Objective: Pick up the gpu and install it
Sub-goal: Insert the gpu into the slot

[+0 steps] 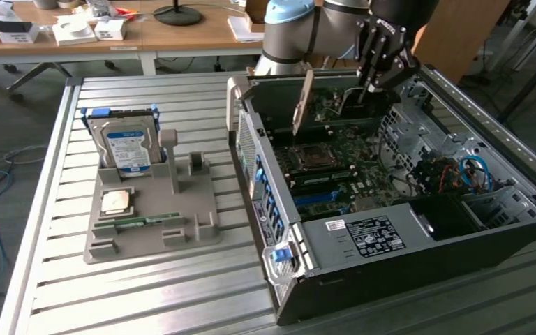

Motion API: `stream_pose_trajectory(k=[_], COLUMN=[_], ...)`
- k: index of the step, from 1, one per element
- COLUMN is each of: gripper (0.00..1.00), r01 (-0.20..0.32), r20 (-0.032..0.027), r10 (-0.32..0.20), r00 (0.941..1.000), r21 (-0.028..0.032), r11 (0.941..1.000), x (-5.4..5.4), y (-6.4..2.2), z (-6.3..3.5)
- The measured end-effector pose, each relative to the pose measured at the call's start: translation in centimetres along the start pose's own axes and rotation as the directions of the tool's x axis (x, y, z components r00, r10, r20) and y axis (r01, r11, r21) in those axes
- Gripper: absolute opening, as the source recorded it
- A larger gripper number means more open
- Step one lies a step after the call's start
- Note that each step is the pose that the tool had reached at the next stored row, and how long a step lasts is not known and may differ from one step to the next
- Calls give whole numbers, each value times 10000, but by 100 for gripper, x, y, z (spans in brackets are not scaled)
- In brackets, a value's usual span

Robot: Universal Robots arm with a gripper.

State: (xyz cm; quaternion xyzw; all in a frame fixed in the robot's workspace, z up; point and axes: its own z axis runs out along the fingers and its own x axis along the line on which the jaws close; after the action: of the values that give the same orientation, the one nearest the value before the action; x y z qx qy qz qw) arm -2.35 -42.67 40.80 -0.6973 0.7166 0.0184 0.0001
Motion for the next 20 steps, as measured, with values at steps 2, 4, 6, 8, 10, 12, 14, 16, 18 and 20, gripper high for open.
stream_pose_trajectory(k=[2,4,6,8,10,12,14,16,18,20], gripper=[26,26,26,26,26,26,26,26,26,26], r01=[0,0,-1,0,0,0,1,1,1,1], r20=[4,7,12,30,47,48,48,47,48,48], r10=[0,0,1,0,0,0,-1,-1,-1,-1], r00=[10000,10000,10000,10000,10000,10000,10000,10000,10000,10000], r21=[0,-1,-1,-2,-1,-2,-2,-2,-2,-2], r11=[10000,10000,10000,10000,10000,10000,10000,10000,10000,10000], x=[36,71,103,121,128,128,128,128,128,129], y=[-3,-5,-6,-7,-7,-7,-7,-7,-7,-8], z=[-1,-2,-3,-3,-3,-3,-3,-2,10,26])
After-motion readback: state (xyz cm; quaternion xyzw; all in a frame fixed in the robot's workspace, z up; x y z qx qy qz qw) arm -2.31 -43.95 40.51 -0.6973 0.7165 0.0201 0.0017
